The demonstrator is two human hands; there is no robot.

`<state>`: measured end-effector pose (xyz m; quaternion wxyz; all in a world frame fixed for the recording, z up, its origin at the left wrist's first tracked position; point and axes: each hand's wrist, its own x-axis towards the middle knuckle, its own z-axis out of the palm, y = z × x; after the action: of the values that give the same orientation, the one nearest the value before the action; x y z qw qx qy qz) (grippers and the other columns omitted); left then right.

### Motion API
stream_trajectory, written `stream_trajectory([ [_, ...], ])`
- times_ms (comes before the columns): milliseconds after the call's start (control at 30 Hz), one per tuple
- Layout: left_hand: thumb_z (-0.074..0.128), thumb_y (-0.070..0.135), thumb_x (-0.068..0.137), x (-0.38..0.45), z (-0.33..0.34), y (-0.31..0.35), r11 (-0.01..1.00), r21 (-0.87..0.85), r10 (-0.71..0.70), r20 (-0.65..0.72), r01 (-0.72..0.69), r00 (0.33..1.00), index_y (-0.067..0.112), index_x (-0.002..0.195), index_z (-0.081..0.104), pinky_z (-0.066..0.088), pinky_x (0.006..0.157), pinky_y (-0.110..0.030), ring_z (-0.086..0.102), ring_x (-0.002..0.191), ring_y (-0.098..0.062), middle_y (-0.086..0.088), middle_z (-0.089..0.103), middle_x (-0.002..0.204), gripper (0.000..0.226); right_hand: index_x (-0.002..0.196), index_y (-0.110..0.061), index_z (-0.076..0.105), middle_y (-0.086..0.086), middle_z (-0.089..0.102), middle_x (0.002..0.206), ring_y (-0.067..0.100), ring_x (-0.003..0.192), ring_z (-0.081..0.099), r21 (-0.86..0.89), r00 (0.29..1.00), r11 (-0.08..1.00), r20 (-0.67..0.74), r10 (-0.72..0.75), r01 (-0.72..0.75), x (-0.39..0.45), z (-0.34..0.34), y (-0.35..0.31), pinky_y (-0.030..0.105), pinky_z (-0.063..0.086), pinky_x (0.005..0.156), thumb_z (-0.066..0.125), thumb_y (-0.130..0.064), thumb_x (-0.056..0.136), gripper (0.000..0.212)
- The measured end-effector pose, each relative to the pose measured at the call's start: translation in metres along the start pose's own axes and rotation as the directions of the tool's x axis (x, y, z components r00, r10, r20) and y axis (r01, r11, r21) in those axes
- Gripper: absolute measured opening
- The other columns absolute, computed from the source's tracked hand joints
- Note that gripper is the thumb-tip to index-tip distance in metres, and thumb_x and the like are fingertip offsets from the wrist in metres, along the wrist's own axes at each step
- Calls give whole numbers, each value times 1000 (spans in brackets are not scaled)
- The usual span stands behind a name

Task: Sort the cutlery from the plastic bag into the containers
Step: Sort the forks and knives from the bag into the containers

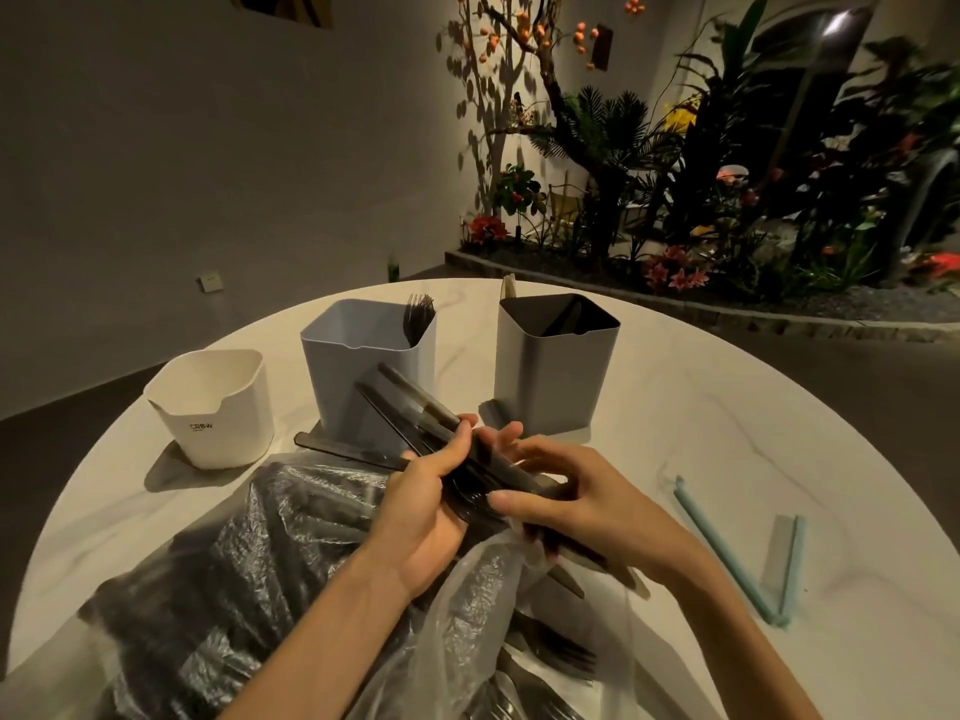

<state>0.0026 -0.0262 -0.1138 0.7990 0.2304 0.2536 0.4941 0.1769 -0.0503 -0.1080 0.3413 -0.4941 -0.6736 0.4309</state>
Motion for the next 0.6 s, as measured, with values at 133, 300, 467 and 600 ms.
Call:
stream_trajectory([
  [133, 51, 13, 101, 0, 0, 1, 999, -37, 27, -24, -28, 999, 9, 97, 64, 52, 90, -49, 75, 96, -28, -17, 76, 96, 15, 120, -24, 72, 4, 77, 102, 26, 91, 75, 59, 999, 998, -37, -1, 3, -4, -17, 1, 43, 61, 87, 71, -33, 91, 31],
  [300, 50, 13, 101, 3, 1, -1, 998, -41, 43, -33, -44, 999, 12, 112, 61, 48, 101, -51, 72, 107, -30, -18, 73, 116, 16, 113, -20, 77, 0, 78, 99, 20, 95, 73, 42, 994, 999, -108, -9, 13, -4, -19, 2, 31, 59, 88, 63, -30, 96, 23],
  [467, 51, 14, 100, 2, 1, -1, 998, -48, 46, -50, -48, 998, 13, 110, 64, 47, 103, -53, 73, 104, -30, -18, 73, 117, 16, 98, -19, 78, 0, 78, 86, 17, 85, 75, 116, 957, 993, -291, 14, 21, -1, -19, 4, 29, 61, 78, 70, -26, 92, 12],
  [600, 52, 15, 100, 2, 1, -1, 995, -78, 50, -51, -54, 997, 13, 112, 63, 48, 102, -53, 72, 106, -30, -17, 73, 117, 17, 100, -24, 76, -4, 77, 90, 14, 86, 74, 141, 937, 990, -348, 45, 5, -1, -22, 3, 26, 61, 73, 69, -39, 88, 21],
])
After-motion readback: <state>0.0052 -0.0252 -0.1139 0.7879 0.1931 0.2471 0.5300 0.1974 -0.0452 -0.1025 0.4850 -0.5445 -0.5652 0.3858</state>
